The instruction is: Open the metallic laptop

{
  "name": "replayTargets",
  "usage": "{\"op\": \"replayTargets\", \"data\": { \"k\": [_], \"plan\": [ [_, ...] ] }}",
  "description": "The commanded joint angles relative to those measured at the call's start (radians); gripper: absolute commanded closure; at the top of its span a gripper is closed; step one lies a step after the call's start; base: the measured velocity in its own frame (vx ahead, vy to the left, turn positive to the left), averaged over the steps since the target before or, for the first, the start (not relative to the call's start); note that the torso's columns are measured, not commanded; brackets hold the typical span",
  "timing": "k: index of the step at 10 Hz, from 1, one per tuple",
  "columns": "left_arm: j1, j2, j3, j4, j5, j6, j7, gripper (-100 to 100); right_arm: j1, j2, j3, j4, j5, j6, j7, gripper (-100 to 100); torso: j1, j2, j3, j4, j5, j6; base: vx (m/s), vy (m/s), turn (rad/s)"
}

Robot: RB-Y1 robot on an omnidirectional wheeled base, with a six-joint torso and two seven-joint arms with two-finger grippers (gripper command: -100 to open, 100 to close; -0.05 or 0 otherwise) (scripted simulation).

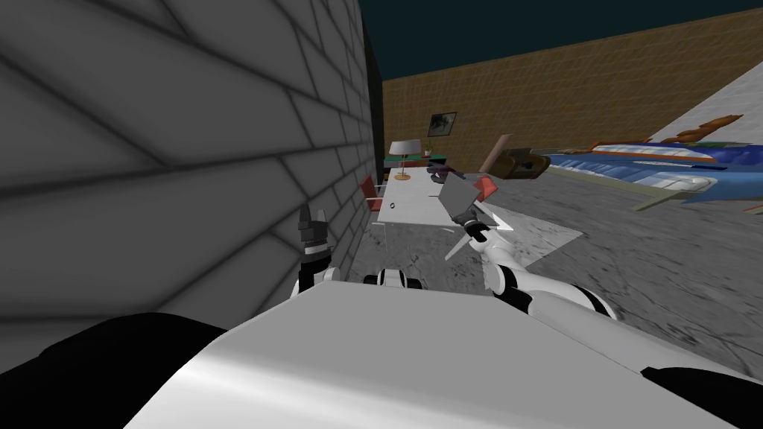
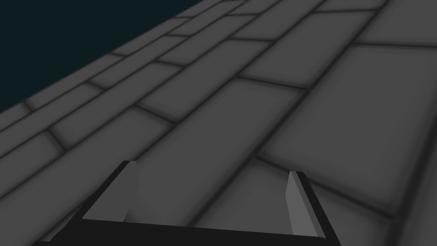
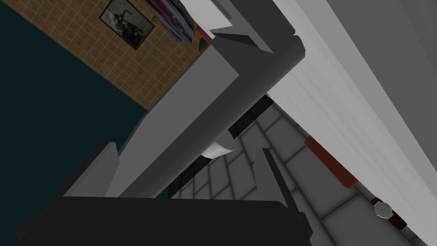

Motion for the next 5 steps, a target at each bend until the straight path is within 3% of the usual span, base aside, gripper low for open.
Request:
{"op": "replayTargets", "data": {
  "k": [1, 2, 3, 5],
  "plan": [
    [0.000, 0.000, 0.000, 0.000, 0.000, 0.000, 0.000, 0, -0.048, 0.018, -0.031, 0.051, -0.042, -0.050, 0.069, -100, 0.000, 0.000, 0.000, 0.000, 0.000, 0.000, 0.010, 0.028, -0.254],
    [0.000, 0.000, 0.000, 0.000, 0.000, 0.000, 0.000, 0, -0.062, 0.018, -0.031, 0.055, -0.042, -0.064, 0.079, -100, 0.002, 0.000, 0.000, 0.000, 0.001, 0.001, 0.013, 0.047, -0.180],
    [0.000, 0.000, 0.000, 0.000, 0.000, 0.000, 0.000, 0, -0.071, 0.018, -0.031, 0.094, -0.042, -0.071, 0.115, -100, 0.004, -0.001, -0.001, 0.000, 0.001, -0.001, 0.010, 0.026, 0.009],
    [0.000, 0.000, 0.000, 0.000, 0.000, 0.000, 0.000, 0, -0.072, 0.017, -0.035, 0.093, -0.044, -0.070, 0.124, -100, 0.001, -0.001, -0.001, -0.001, 0.000, -0.003, 0.003, 0.001, 0.005]
  ]
}}
